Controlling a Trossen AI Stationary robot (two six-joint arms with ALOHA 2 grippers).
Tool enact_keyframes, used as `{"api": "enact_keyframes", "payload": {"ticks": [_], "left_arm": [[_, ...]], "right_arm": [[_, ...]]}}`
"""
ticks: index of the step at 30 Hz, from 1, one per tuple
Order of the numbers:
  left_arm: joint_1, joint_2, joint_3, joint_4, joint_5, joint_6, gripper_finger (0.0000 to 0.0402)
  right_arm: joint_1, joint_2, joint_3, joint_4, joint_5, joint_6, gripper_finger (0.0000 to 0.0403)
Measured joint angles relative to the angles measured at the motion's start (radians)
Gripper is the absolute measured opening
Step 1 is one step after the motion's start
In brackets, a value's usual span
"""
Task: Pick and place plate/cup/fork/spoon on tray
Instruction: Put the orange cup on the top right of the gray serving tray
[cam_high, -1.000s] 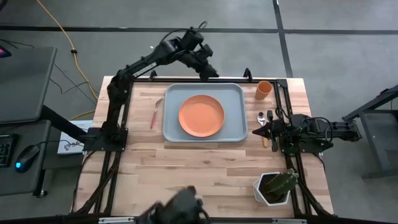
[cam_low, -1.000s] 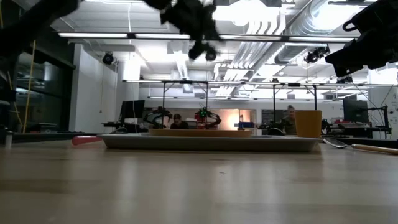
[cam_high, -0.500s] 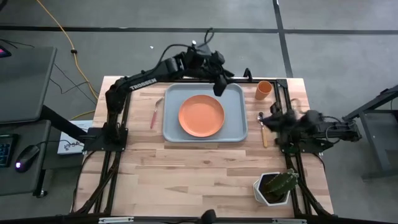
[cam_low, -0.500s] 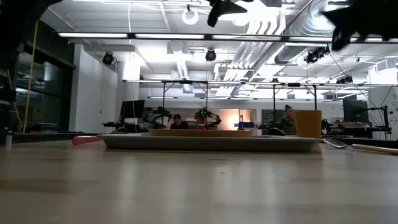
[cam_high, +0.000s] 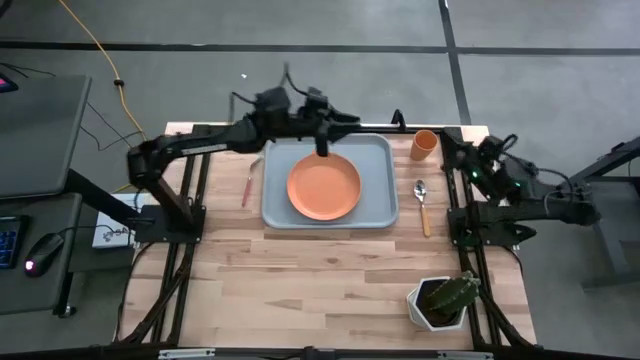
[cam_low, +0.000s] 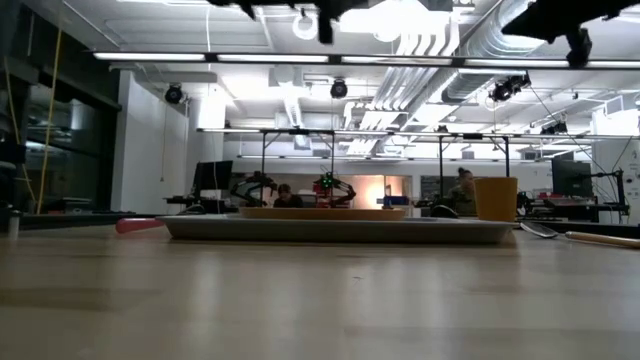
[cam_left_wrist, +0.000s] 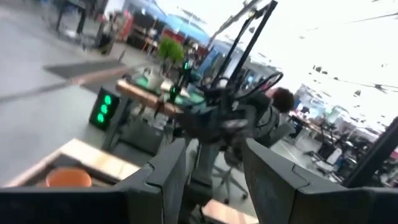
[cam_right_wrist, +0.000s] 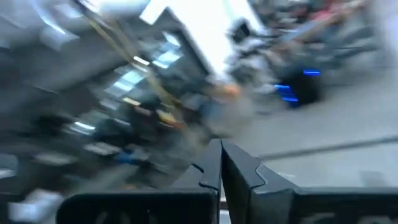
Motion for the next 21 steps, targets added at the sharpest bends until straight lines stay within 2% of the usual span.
{"api": "enact_keyframes", "payload": {"ticks": [4,8,11,14,17,21], "left_arm": [[0.022,-0.107,0.0,-0.124,-0.004,0.125,0.0145],[0.046,-0.215,0.0,-0.281,-0.003,0.216,0.0145],[0.07,-0.295,0.0,-0.396,-0.003,0.278,0.0145],[0.098,-0.372,0.0,-0.492,-0.004,0.329,0.0145],[0.13,-0.444,0.0,-0.569,-0.005,0.356,0.0145],[0.173,-0.514,0.0,-0.632,-0.011,0.387,0.0145]], "right_arm": [[-0.164,0.159,0.148,-0.343,-0.006,0.196,0.0002],[-0.397,0.317,0.197,-0.537,-0.218,0.315,0.0027],[-0.543,0.429,0.192,-0.558,-0.417,0.362,0.0068],[-0.64,0.527,0.197,-0.662,-0.519,0.495,0.012],[-0.681,0.585,0.213,-0.721,-0.55,0.545,0.0176],[-0.689,0.638,0.247,-0.747,-0.471,0.663,0.0233]]}}
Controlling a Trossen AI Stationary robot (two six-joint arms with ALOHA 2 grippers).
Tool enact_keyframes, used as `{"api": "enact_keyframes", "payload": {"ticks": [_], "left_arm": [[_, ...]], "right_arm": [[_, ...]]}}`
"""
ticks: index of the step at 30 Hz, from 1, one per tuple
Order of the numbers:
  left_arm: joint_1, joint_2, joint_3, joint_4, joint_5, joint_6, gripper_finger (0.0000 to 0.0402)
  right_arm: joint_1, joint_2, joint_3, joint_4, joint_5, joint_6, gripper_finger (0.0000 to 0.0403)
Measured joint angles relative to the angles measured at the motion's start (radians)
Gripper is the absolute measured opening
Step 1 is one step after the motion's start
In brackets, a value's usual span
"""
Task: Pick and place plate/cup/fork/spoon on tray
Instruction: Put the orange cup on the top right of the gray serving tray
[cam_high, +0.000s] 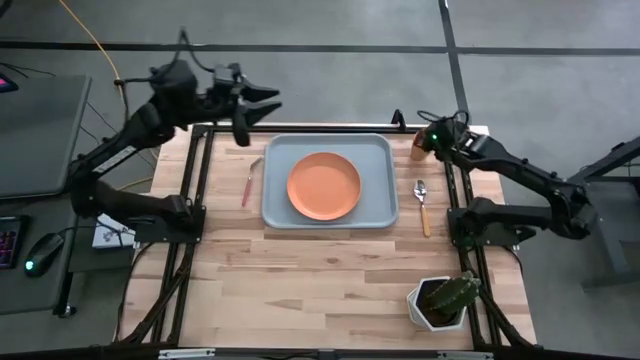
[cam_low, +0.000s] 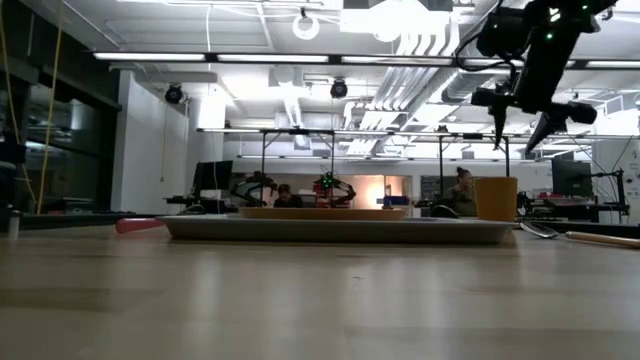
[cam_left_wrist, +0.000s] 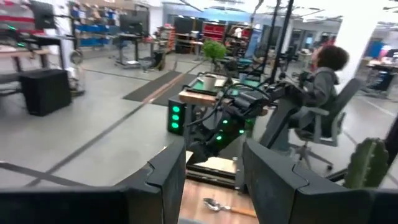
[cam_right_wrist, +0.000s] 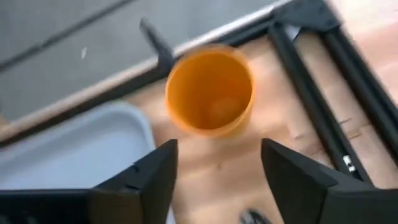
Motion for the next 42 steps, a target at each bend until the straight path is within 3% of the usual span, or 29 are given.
{"api": "enact_keyframes", "payload": {"ticks": [4,8,12,17,21,29,37,42], "left_arm": [[0.033,-0.044,0.0,-0.009,-0.001,0.008,0.0145],[0.051,-0.061,0.0,-0.011,0.0,0.008,0.0145],[0.053,-0.064,0.0,-0.011,0.0,0.007,0.0145],[0.053,-0.063,0.0,-0.011,0.0,0.007,0.0145],[0.053,-0.062,0.0,-0.011,-0.009,-0.011,0.0145],[0.053,-0.06,0.0,-0.011,-0.068,-0.011,0.0145],[0.053,-0.059,0.0,-0.01,-0.08,-0.011,0.0145],[0.053,-0.058,0.0,-0.01,-0.113,-0.011,0.0145]], "right_arm": [[-0.023,0.095,0.013,-0.09,0.044,0.121,0.0247],[-0.054,0.188,0.009,-0.069,0.07,0.189,0.0248],[-0.091,0.241,0.009,0.03,0.063,0.145,0.0248],[-0.138,0.295,0.009,0.013,0.062,0.146,0.0238],[-0.182,0.325,0.009,0.04,0.033,0.115,0.0187],[-0.227,0.346,0.009,0.093,-0.023,-0.048,0.0014],[-0.143,0.207,0.132,0.106,-0.061,-0.287,0.0004],[-0.053,0.287,0.302,0.105,-0.175,-0.416,0.0003]]}}
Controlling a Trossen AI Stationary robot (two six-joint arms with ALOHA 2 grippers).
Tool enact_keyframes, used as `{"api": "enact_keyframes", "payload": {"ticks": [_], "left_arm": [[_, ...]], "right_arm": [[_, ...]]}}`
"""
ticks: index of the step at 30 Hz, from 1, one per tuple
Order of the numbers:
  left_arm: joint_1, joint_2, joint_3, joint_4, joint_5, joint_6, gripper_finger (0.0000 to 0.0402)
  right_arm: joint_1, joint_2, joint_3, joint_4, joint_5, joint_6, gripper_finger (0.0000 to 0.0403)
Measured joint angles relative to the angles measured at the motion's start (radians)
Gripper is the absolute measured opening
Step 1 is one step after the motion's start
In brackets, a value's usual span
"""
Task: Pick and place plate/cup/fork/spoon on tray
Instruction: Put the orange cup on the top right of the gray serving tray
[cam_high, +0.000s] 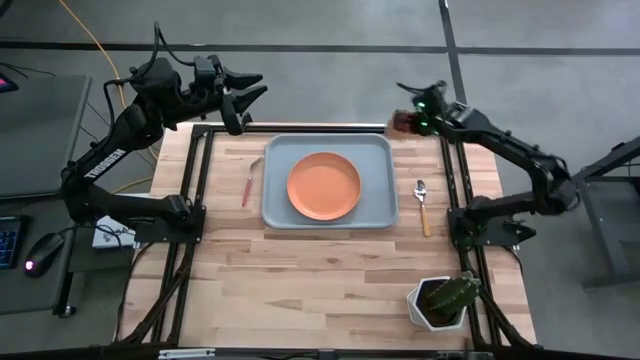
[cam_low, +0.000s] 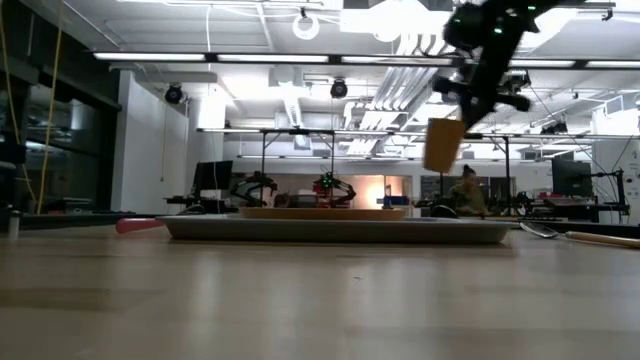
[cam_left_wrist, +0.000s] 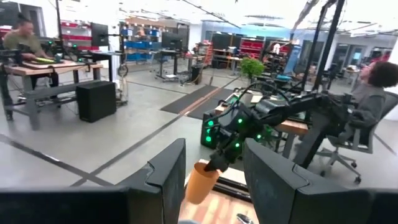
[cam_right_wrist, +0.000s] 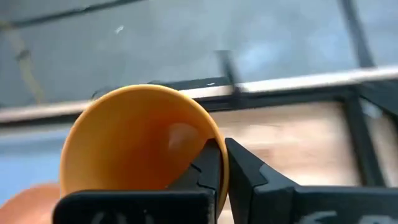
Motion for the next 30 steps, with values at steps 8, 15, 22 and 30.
{"api": "enact_keyframes", "payload": {"ticks": [8,15,22,30], "left_arm": [[0.0,0.003,0.0,0.0,0.0,0.0,0.0145],[0.0,0.003,0.0,0.0,0.0,-0.007,0.0145],[-0.001,0.003,0.0,0.0,0.0,-0.007,0.0145],[0.0,0.003,0.0,0.0,0.0,-0.007,0.0145]], "right_arm": [[0.111,0.369,0.234,-0.087,-0.016,-0.117,0.0001],[0.096,0.422,0.146,0.02,-0.046,-0.055,0.0001],[0.099,0.413,0.085,0.064,-0.047,0.012,0.0],[0.115,0.412,0.085,0.059,-0.051,0.061,0.0001]]}}
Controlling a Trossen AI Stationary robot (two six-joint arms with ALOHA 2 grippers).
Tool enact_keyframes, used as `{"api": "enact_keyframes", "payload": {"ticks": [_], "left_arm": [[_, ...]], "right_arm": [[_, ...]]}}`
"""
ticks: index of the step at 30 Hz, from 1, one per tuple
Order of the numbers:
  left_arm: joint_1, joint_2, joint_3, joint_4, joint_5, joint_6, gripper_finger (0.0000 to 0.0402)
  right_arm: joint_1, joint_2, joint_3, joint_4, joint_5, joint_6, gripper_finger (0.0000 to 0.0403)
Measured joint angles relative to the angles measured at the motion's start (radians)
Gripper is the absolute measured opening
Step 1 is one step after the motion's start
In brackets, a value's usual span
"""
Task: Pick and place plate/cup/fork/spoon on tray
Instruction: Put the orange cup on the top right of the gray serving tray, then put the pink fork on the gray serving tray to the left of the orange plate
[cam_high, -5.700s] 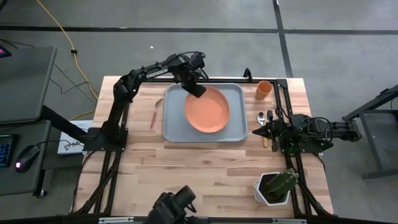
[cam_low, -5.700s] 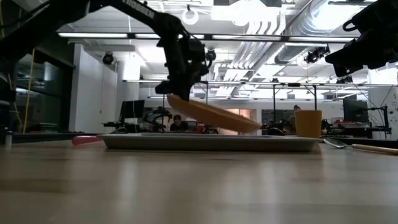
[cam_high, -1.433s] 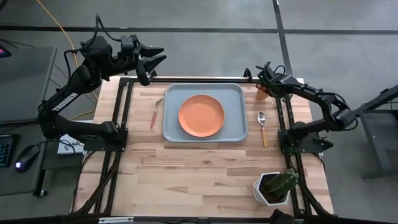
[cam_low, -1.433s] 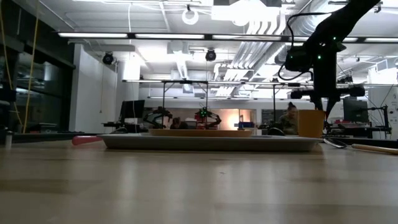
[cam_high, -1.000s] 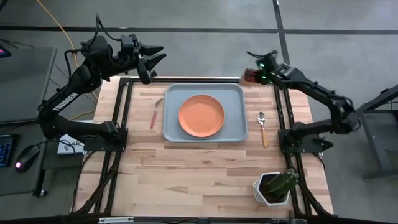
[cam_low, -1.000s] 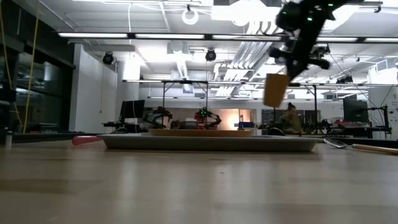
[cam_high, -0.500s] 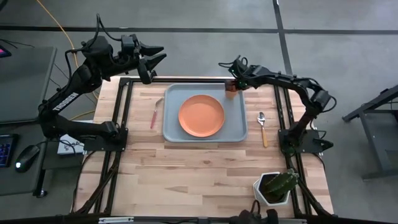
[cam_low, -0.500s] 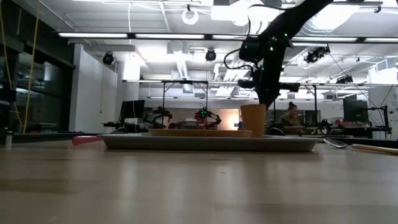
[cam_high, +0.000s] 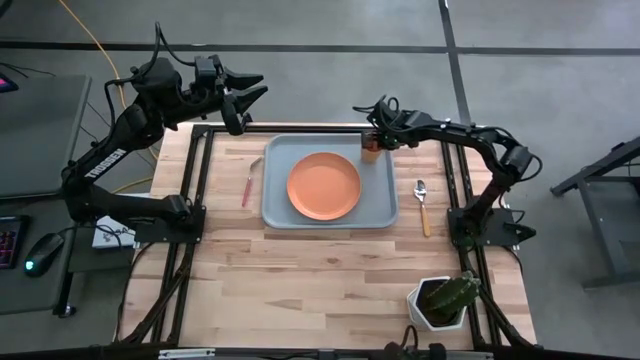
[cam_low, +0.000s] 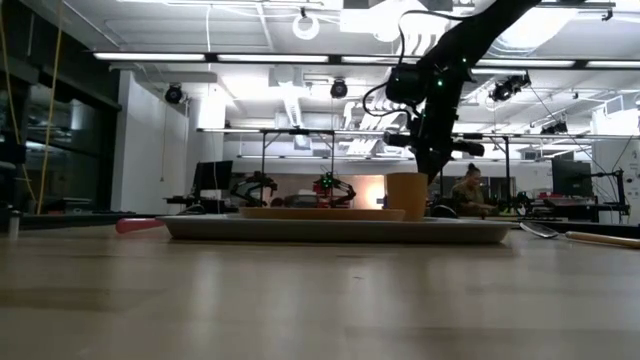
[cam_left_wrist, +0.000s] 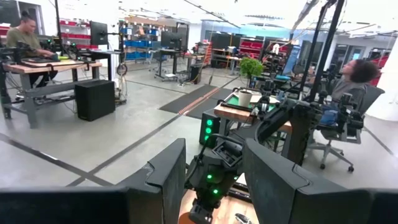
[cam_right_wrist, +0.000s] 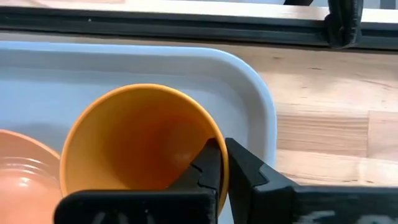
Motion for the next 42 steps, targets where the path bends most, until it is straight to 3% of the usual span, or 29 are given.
{"api": "enact_keyframes", "payload": {"ticks": [5,18,26,34,42], "left_arm": [[0.0,0.0,0.0,0.0,0.0,0.0,0.0145],[0.0,0.0,0.0,0.0,0.0,0.0,0.0145],[0.0,0.0,0.0,-0.039,0.003,0.0,0.0145],[0.0,0.034,0.001,-0.296,-0.025,-0.116,0.0145],[-0.014,0.182,0.001,-0.902,-0.327,-0.28,0.0145]], "right_arm": [[-0.001,0.0,0.0,0.0,-0.001,0.006,0.0034],[-0.004,-0.048,0.08,-0.076,0.023,-0.076,0.0205],[-0.005,-0.227,0.13,-0.219,0.004,-0.215,0.0228],[0.056,-0.466,-0.072,-0.313,-0.012,-0.149,0.0227],[0.11,-0.613,-0.276,-0.134,-0.049,-0.03,0.0227]]}}
